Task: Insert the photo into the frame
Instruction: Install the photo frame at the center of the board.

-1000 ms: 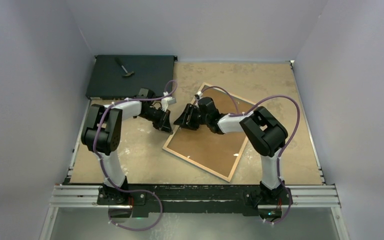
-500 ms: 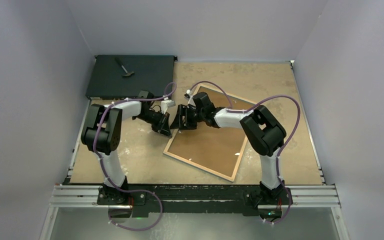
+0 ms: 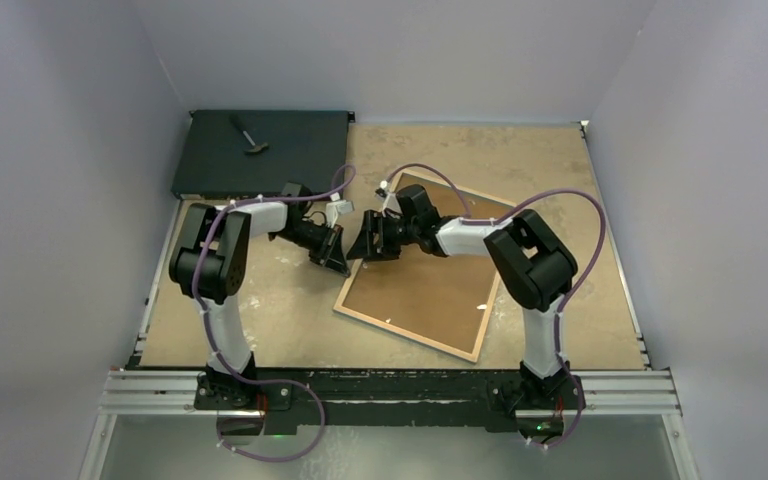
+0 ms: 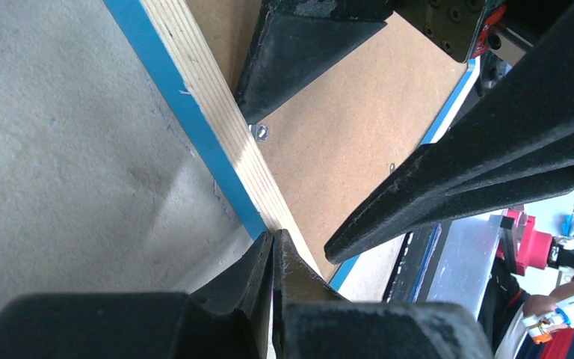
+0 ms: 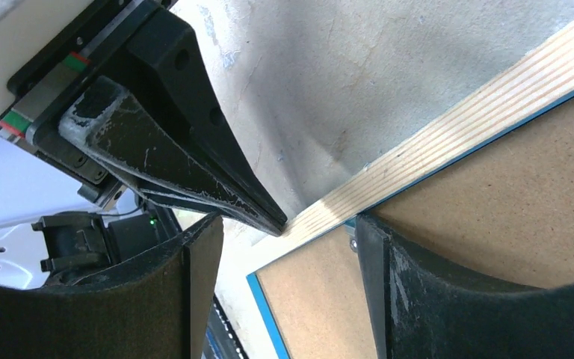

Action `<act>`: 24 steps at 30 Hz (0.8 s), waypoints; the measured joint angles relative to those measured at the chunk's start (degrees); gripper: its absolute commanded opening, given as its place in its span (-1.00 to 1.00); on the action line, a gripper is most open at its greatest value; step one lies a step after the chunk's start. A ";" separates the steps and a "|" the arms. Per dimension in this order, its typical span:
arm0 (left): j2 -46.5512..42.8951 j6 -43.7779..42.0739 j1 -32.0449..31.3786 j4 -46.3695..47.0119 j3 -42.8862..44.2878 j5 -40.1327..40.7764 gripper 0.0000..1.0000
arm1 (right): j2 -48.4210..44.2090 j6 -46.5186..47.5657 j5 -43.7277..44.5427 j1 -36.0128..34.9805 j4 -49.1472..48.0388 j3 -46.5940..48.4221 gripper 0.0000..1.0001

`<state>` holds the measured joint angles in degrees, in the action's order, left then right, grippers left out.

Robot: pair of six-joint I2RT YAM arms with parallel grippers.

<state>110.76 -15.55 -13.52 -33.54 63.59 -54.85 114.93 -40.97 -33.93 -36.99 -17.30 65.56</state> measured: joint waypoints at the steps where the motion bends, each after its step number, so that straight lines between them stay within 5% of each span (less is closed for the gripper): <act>1: 0.39 0.15 0.02 0.04 0.15 -0.50 -1.00 | -0.20 0.02 -0.04 0.22 -0.31 -0.37 0.40; 13: 1.55 0.52 -0.04 1.36 0.31 -2.84 -1.00 | -3.19 1.27 5.84 1.33 -4.11 -4.46 0.41; 24: 1.55 0.48 -0.04 1.38 0.28 -2.84 -1.00 | -3.52 -0.44 5.44 1.01 -10.80 -9.51 -0.20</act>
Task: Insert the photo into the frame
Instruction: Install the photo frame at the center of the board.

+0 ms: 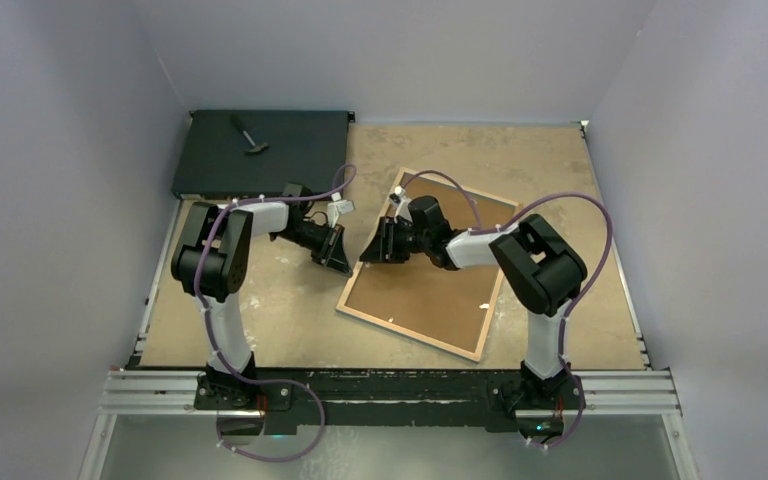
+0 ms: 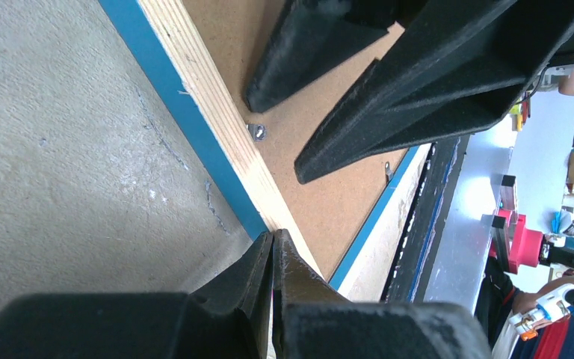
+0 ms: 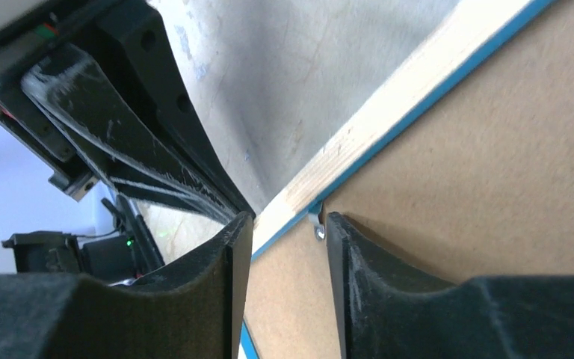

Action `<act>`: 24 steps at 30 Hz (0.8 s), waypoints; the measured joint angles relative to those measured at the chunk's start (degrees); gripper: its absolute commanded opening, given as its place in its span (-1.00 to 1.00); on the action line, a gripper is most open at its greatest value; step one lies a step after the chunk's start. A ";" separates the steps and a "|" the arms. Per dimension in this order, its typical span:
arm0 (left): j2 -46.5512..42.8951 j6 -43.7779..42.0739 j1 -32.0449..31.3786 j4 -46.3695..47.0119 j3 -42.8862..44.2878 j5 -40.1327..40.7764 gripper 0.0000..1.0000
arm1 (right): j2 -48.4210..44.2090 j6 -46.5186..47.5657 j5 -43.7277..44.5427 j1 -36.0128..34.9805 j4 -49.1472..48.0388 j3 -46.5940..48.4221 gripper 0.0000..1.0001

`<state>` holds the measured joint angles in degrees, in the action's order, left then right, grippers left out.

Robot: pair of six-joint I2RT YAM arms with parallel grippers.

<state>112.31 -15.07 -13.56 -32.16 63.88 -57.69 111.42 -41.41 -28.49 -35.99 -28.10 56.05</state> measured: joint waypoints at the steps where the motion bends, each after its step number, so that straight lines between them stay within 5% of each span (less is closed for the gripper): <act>1: 0.00 0.00 0.00 0.02 0.00 0.00 -1.00 | -0.02 -0.42 -0.50 0.00 -0.55 -0.63 -0.24; 24: 0.22 0.02 0.28 0.00 0.00 -0.22 -1.00 | 1.38 1.64 -1.64 -0.74 4.50 2.71 -0.31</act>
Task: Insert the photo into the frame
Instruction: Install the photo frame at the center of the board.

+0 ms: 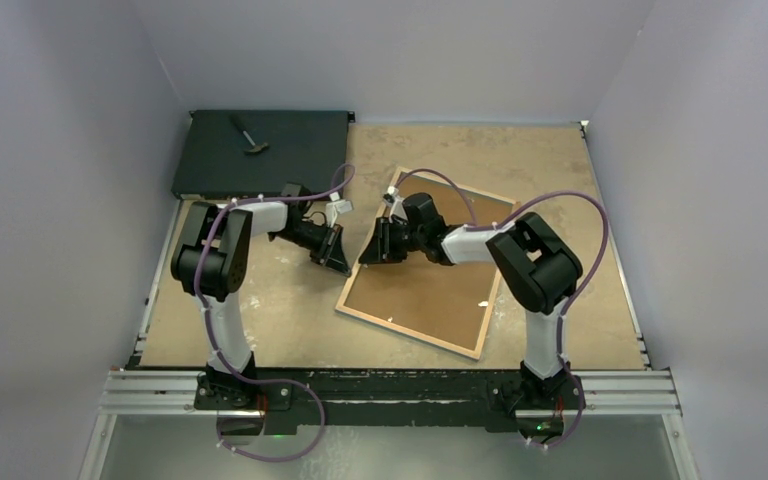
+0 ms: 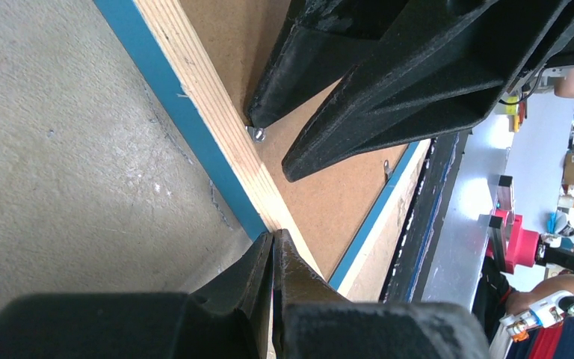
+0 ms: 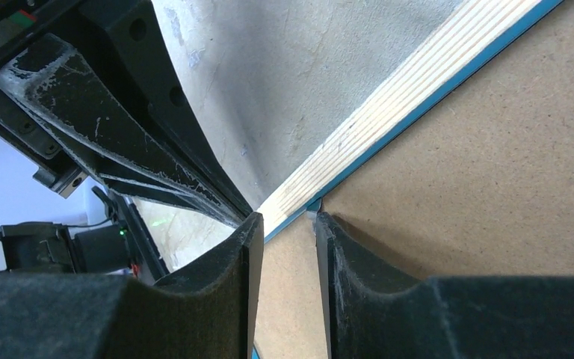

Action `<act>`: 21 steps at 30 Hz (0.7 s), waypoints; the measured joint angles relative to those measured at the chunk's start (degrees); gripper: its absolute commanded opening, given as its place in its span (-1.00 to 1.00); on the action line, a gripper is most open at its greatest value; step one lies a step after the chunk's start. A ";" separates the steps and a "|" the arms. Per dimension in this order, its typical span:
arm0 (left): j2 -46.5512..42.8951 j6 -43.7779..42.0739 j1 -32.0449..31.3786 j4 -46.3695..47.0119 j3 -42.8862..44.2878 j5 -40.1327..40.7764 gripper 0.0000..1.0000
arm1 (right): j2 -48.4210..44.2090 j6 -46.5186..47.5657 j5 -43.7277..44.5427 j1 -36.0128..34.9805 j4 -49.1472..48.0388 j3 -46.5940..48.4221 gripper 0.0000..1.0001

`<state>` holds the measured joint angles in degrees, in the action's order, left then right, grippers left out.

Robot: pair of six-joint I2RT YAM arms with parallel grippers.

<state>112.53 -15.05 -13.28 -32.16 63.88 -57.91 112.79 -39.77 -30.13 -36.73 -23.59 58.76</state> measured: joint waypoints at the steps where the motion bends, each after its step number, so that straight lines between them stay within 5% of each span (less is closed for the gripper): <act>1: 0.00 0.00 0.09 -0.07 0.00 0.00 -1.00 | 0.11 0.02 -0.11 0.00 0.20 0.20 -0.32; 10: 0.09 0.00 0.42 -0.31 0.00 0.00 -1.00 | 1.31 4.85 -1.36 -0.13 4.63 3.54 -0.30; 15: 0.09 -0.63 0.50 -1.49 0.37 0.00 -1.00 | 1.01 7.06 -1.57 -0.20 8.11 5.42 0.10; 21: 0.07 -0.72 -0.28 -2.71 2.67 0.92 -0.64 | -2.01 7.63 -2.80 6.80 10.45 5.97 0.39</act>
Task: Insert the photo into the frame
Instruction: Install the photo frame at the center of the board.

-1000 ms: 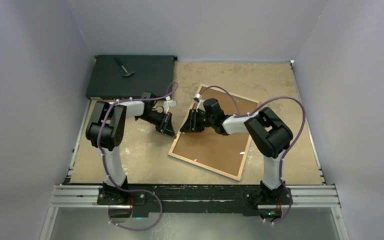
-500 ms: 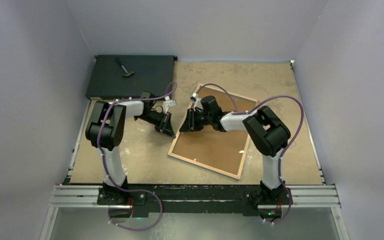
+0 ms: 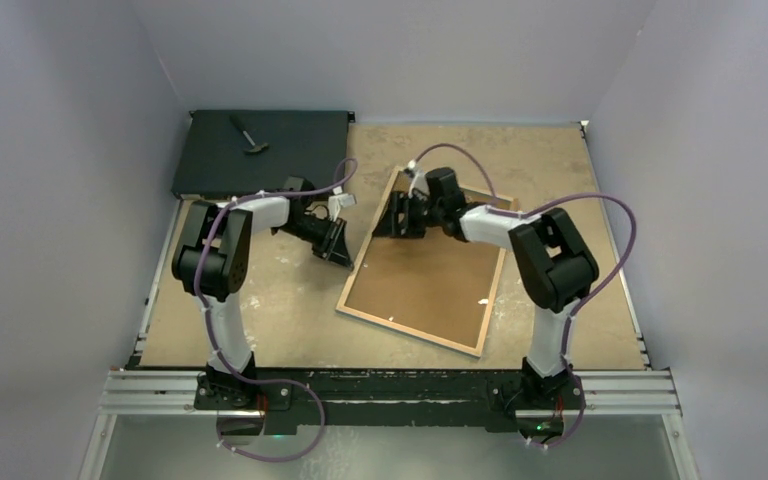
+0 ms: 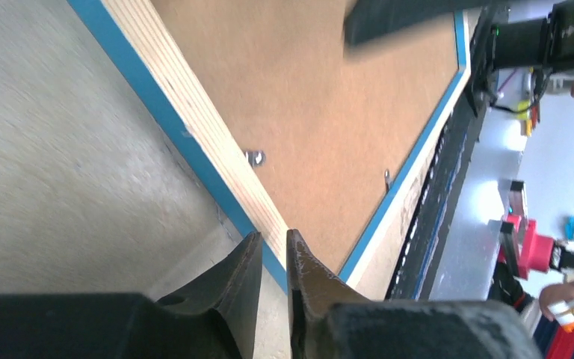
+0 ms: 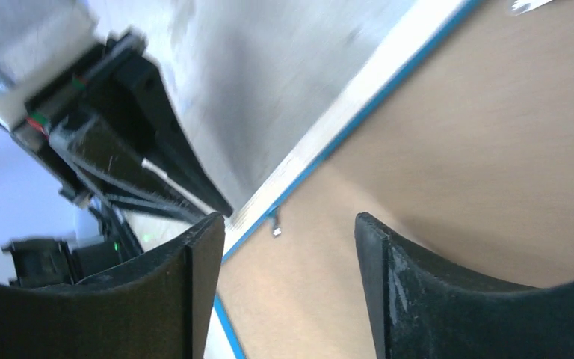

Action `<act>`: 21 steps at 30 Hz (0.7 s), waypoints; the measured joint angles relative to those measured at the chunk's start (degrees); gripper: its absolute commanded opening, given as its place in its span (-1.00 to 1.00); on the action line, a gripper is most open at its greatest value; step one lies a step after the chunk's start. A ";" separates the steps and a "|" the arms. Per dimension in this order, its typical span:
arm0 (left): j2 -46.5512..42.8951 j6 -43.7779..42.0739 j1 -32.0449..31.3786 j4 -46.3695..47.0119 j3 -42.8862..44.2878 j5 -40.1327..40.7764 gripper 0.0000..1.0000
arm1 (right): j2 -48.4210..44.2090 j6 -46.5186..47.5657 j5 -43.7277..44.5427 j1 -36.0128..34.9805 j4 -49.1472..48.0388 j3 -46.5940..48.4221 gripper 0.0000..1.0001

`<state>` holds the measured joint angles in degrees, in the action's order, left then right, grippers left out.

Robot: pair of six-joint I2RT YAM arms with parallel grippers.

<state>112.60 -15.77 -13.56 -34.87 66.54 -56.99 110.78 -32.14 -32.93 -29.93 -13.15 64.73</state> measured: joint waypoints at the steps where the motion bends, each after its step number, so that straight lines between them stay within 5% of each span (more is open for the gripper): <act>1: -0.09 0.66 -0.04 0.50 0.61 0.28 -0.64 | -0.37 -0.04 0.15 1.60 0.04 0.28 0.41; 7: 0.42 8.13 -0.09 7.19 7.41 3.56 -0.61 | -0.85 -1.49 2.27 10.23 -0.70 3.85 0.40; 14: 8.72 18.49 -0.17 17.86 20.37 4.68 -0.50 | 2.51 -4.98 3.17 9.70 -2.62 5.55 0.37; 21: 15.21 23.96 -1.18 21.14 22.71 5.35 -0.56 | 7.91 -6.95 3.34 9.57 -3.63 7.93 0.33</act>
<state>127.81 8.19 -14.74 -13.74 89.25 -51.64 118.69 -39.09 -29.58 -20.36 -16.78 72.66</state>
